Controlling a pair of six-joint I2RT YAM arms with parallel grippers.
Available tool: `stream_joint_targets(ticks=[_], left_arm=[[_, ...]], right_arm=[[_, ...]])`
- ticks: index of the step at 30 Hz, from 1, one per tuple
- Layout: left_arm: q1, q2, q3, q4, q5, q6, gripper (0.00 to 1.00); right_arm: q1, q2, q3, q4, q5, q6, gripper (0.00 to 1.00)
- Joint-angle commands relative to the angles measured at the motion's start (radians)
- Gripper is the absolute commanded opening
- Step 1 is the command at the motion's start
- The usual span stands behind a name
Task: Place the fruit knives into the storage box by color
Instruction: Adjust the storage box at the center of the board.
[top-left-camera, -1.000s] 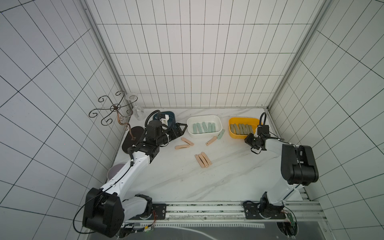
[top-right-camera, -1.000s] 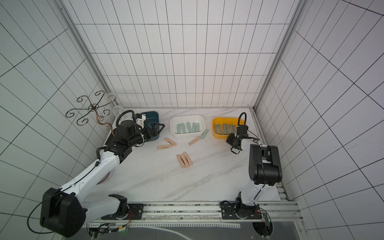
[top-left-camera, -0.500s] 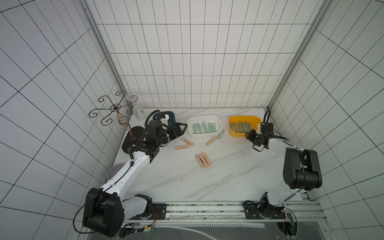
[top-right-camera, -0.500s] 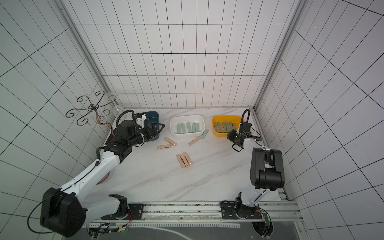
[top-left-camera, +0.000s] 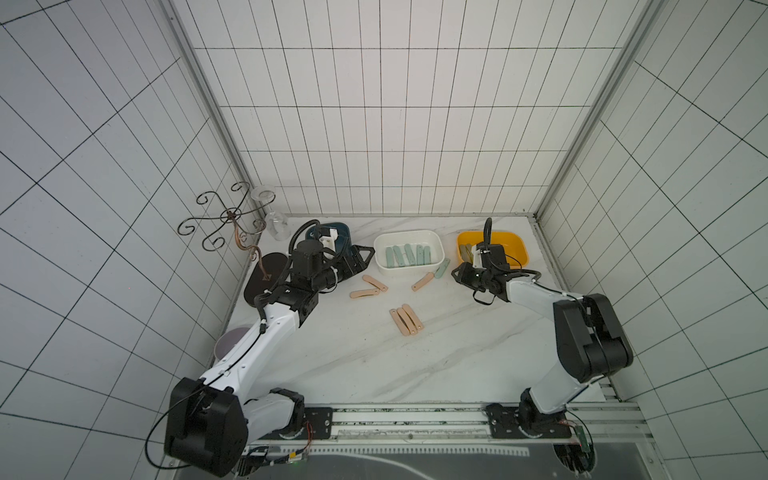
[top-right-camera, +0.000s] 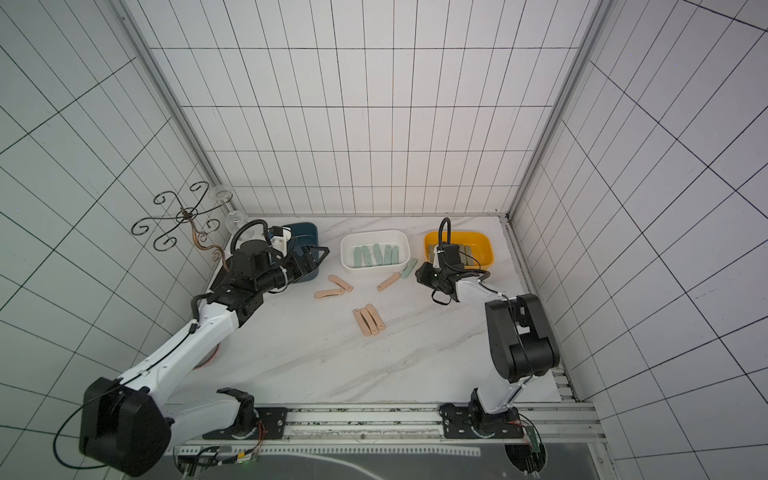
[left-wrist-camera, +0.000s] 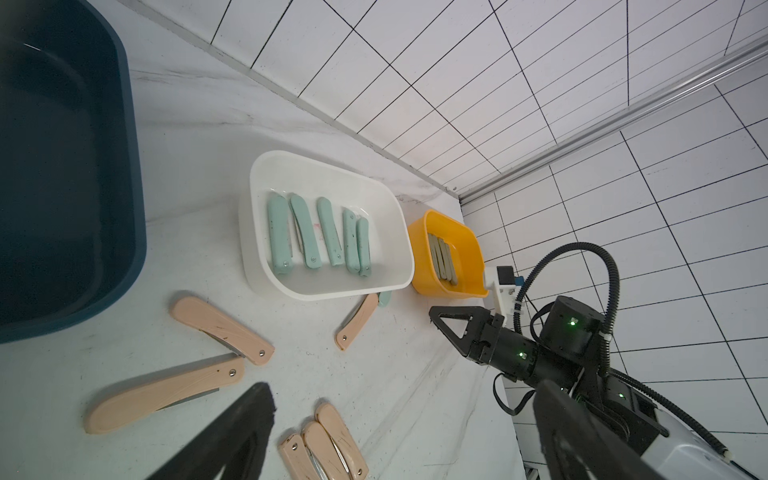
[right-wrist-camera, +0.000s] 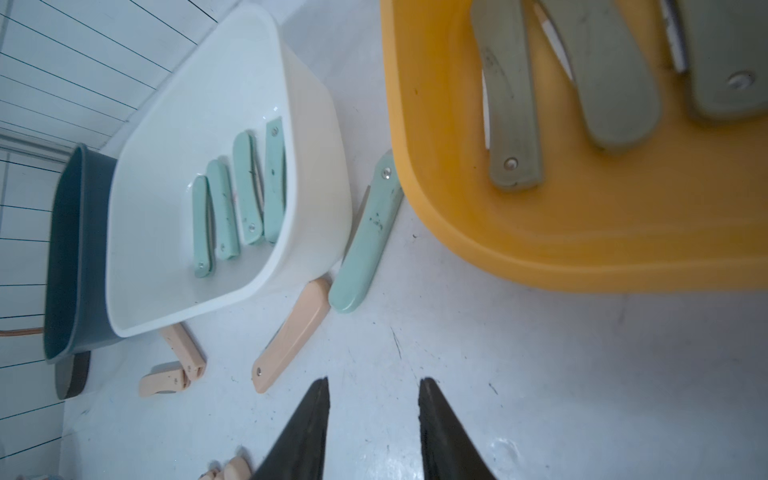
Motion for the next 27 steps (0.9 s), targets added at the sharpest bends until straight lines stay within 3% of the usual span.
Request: stream_joint_targets(ticks=[1, 19, 27], left_arm=[[0.000, -0.020, 0.021, 0.013, 0.012, 0.004, 0.97], [0.041, -0.028, 0.005, 0.017, 0.040, 0.008, 0.97], [0.055, -0.030, -0.003, 0.024, 0.051, 0.006, 0.97]], right_arm=[[0.015, 0.052, 0.147, -0.008, 0.040, 0.016, 0.36], [0.090, 0.286, 0.445, -0.080, 0.069, 0.006, 0.34], [0.106, 0.297, 0.466, -0.129, 0.147, -0.012, 0.35]])
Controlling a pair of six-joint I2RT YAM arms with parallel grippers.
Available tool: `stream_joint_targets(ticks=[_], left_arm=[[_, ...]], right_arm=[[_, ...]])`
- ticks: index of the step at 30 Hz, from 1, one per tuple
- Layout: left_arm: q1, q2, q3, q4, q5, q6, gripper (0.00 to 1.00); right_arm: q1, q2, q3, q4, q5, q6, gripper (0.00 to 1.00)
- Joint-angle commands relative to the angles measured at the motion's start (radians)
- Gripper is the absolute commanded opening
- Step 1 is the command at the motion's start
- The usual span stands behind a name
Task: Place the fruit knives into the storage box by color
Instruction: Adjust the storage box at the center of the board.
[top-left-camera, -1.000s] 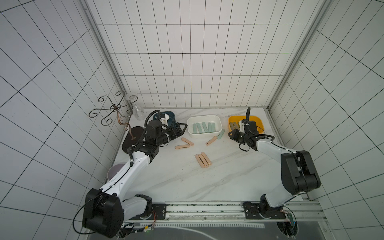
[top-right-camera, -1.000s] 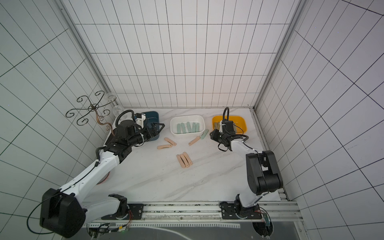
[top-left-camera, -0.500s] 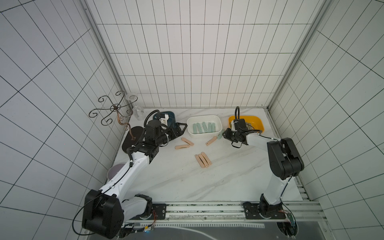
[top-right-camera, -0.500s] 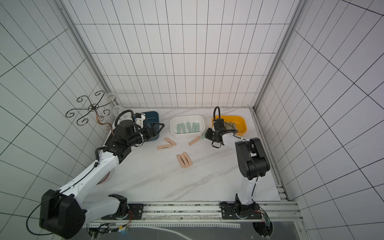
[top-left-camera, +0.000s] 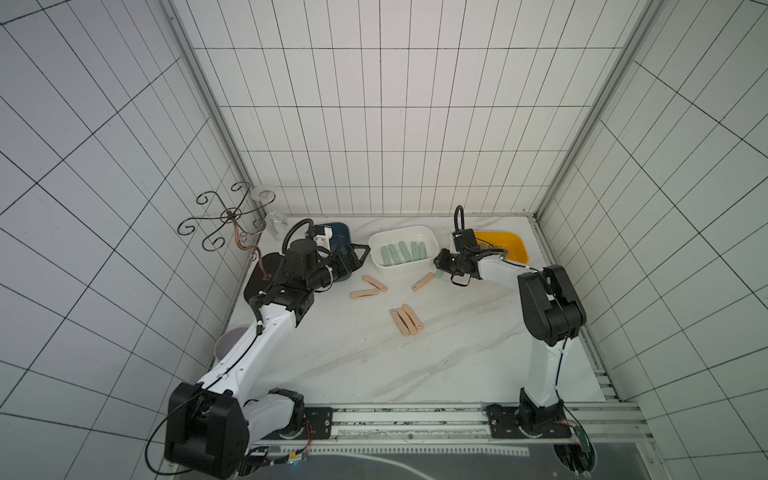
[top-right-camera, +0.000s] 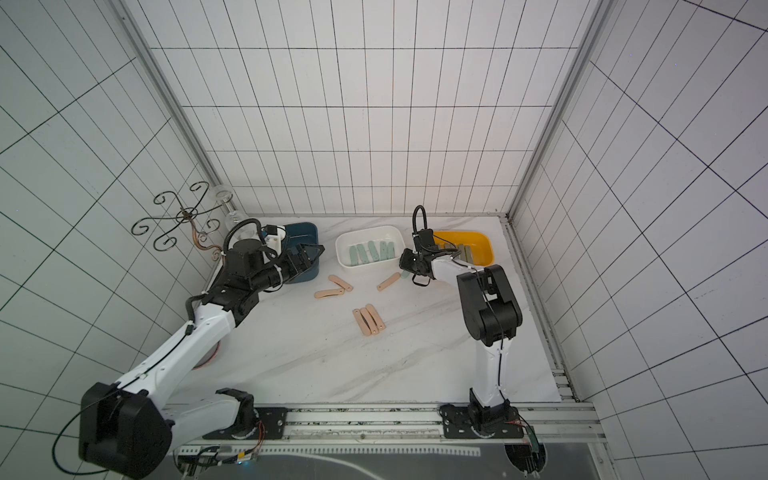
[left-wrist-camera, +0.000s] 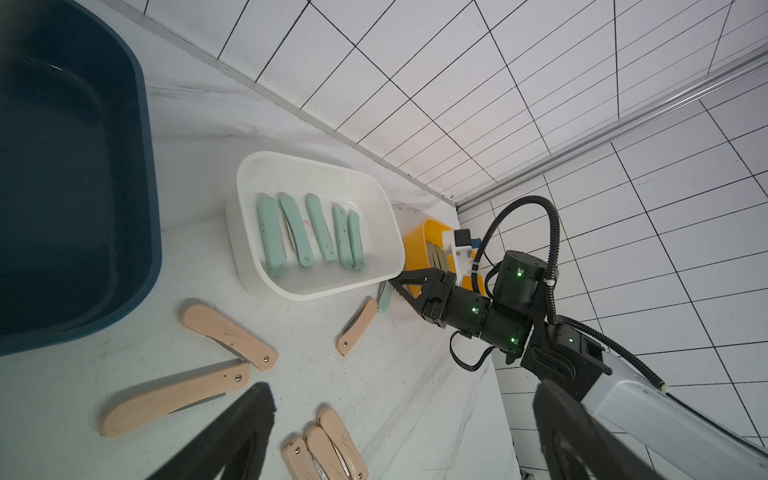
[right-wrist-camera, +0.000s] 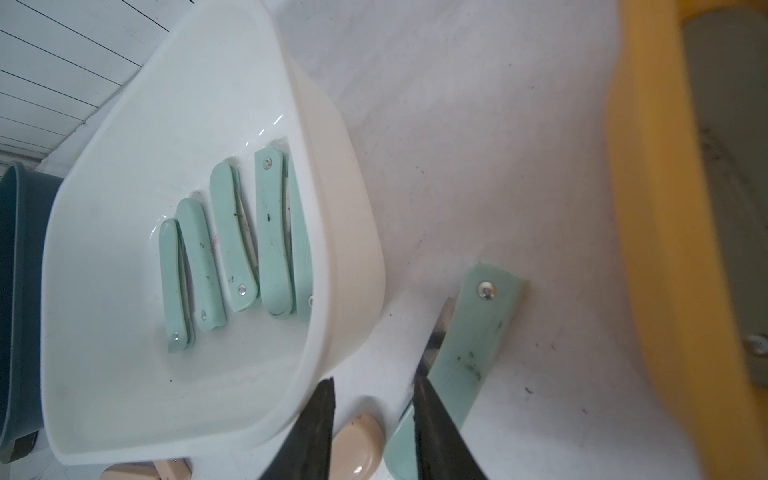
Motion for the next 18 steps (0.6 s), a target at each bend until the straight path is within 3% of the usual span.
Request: stream_joint_targets(ticks=[1, 8, 18], left_arm=[[0.006, -0.014, -0.006, 0.028, 0.013, 0.003, 0.97], [0.005, -0.018, -0.015, 0.039, 0.017, -0.004, 0.97], [0.004, -0.020, -0.015, 0.039, 0.015, -0.006, 0.97]], right_arm=[[0.010, 0.007, 0.109, -0.058, 0.077, -0.018, 0.37], [0.041, 0.023, 0.137, -0.110, 0.181, -0.061, 0.54], [0.077, 0.115, 0.227, -0.187, 0.277, -0.118, 0.57]])
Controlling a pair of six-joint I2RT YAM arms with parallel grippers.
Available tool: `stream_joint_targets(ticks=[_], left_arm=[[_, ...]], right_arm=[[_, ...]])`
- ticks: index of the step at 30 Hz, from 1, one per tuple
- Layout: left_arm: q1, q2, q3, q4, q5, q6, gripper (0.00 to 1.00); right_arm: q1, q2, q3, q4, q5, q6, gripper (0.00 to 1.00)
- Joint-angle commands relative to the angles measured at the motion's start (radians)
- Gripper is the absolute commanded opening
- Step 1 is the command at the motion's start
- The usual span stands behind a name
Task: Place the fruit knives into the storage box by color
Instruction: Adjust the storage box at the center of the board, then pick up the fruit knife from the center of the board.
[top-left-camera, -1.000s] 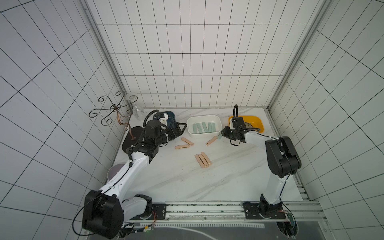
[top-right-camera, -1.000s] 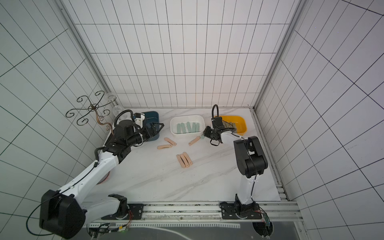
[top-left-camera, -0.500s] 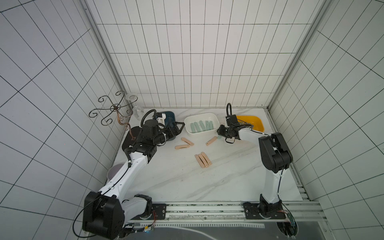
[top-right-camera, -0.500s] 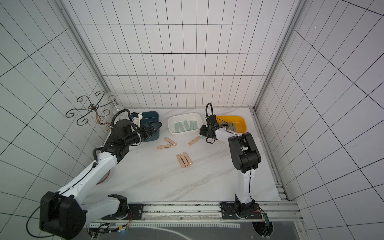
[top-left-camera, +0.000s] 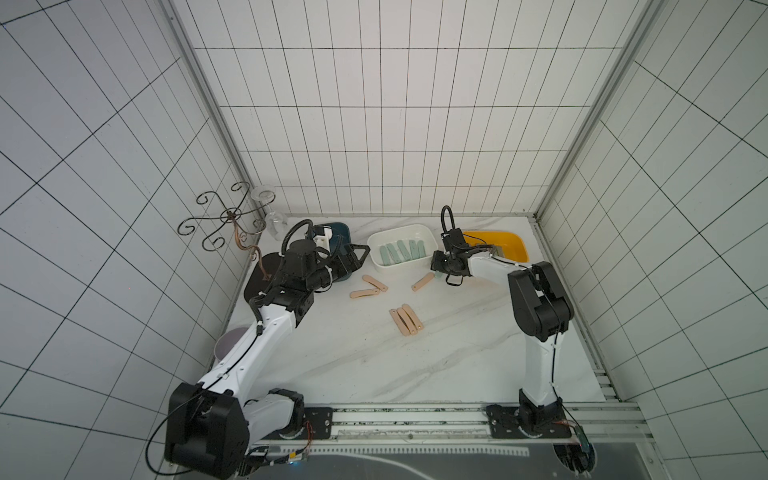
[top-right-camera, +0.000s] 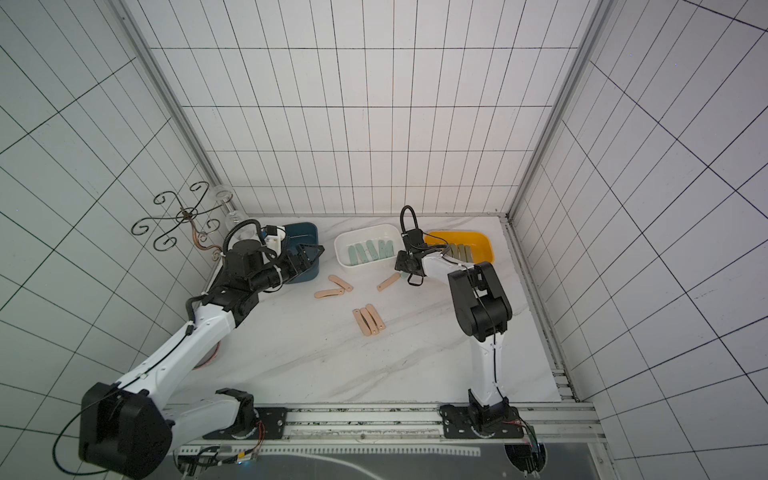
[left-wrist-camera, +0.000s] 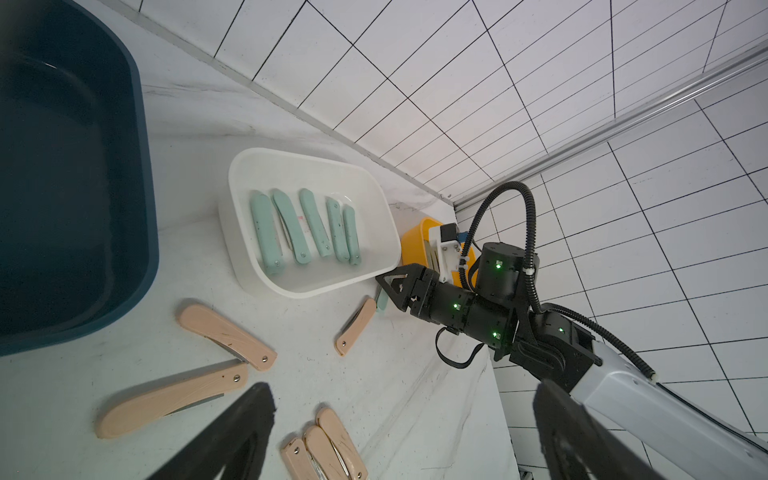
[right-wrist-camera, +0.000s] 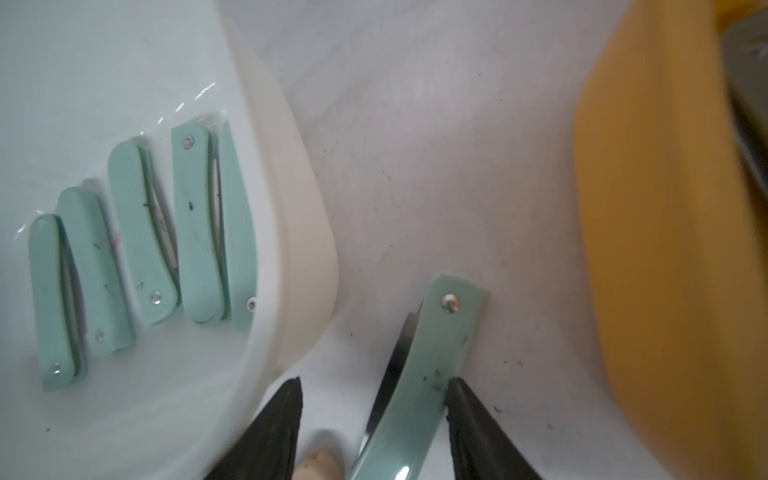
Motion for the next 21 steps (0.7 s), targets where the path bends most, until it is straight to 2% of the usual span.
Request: stream_joint_targets(ticks=[1, 6, 16, 21], left_arm=[[0.002, -0.019, -0.005, 0.024, 0.007, -0.005, 0.97], [0.001, -0.018, -0.007, 0.025, 0.004, -0.008, 0.97], [0.000, -0.020, -0.004, 0.027, 0.002, -0.013, 0.97], [0.000, -0.019, -0.002, 0.026, 0.001, -0.015, 0.97]], right_arm=[[0.021, 0.026, 0.111, -0.062, 0.076, -0.041, 0.56], [0.036, 0.033, 0.106, -0.069, 0.128, -0.071, 0.52], [0.036, -0.004, 0.054, -0.064, 0.185, -0.114, 0.36], [0.024, -0.032, 0.022, -0.051, 0.191, -0.120, 0.33]])
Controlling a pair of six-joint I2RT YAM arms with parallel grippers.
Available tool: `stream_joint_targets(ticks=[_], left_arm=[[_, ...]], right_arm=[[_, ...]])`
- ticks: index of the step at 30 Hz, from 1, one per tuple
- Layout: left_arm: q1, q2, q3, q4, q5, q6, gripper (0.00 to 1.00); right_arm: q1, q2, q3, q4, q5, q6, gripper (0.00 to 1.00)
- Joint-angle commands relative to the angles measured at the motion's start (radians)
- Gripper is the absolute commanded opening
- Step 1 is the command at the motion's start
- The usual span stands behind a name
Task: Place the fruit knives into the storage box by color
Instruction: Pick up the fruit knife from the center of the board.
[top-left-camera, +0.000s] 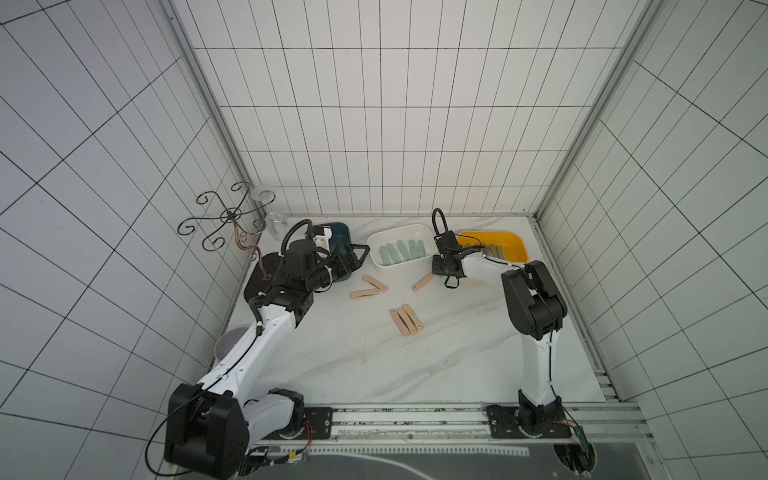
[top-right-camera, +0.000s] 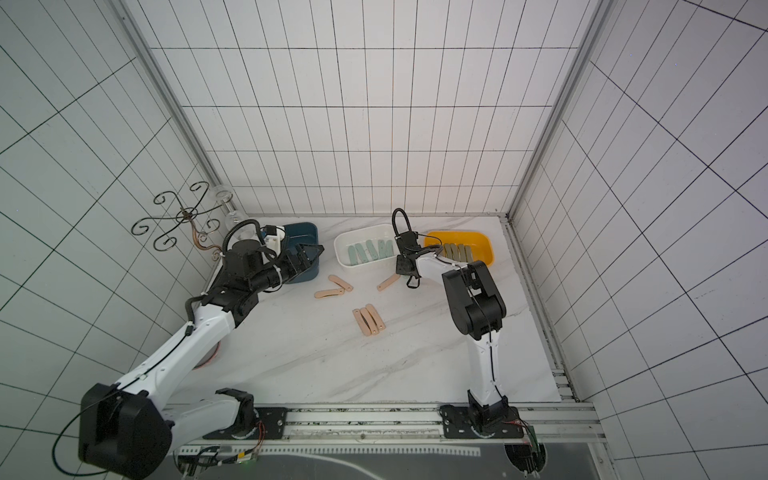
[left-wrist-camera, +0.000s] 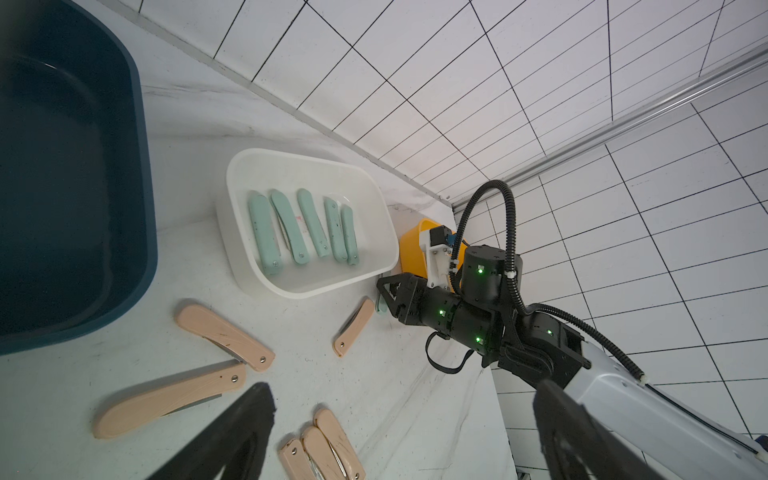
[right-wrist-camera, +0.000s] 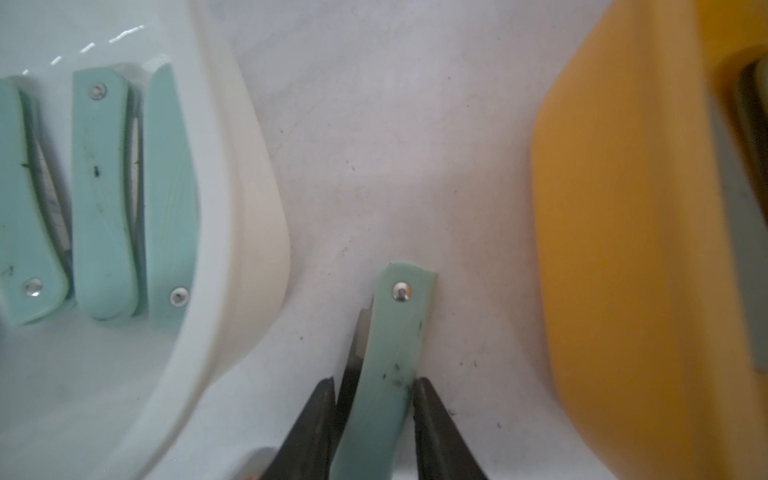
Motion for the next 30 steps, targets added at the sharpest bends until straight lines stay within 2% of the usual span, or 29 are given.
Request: stream_joint_targets(ticks=[1, 5, 9, 11, 21, 30], left_arm=[[-0.001, -0.015, -0.002, 0.026, 0.001, -0.007, 0.97], [-0.003, -0.015, -0.002, 0.024, -0.002, -0.008, 0.97], [-0.003, -0.014, 0.001, 0.025, -0.004, -0.008, 0.97], [-0.005, -0.014, 0.002, 0.026, -0.004, -0.008, 0.97], [-0.012, -0.014, 0.006, 0.026, -0.011, -0.012, 0.97], [-0.021, -0.012, 0.007, 0.025, -0.018, -0.013, 0.97]], right_arm=[[-0.009, -0.049, 0.006, -0.003, 0.019, -0.013, 0.32], [-0.022, -0.051, 0.006, 0.008, -0.023, -0.011, 0.34], [-0.023, -0.034, 0.023, 0.005, -0.045, -0.010, 0.49], [-0.023, -0.026, 0.026, 0.001, -0.045, -0.009, 0.51], [-0.018, 0.012, 0.023, -0.018, -0.009, -0.030, 0.42], [-0.012, 0.030, 0.000, -0.017, 0.015, -0.045, 0.38]])
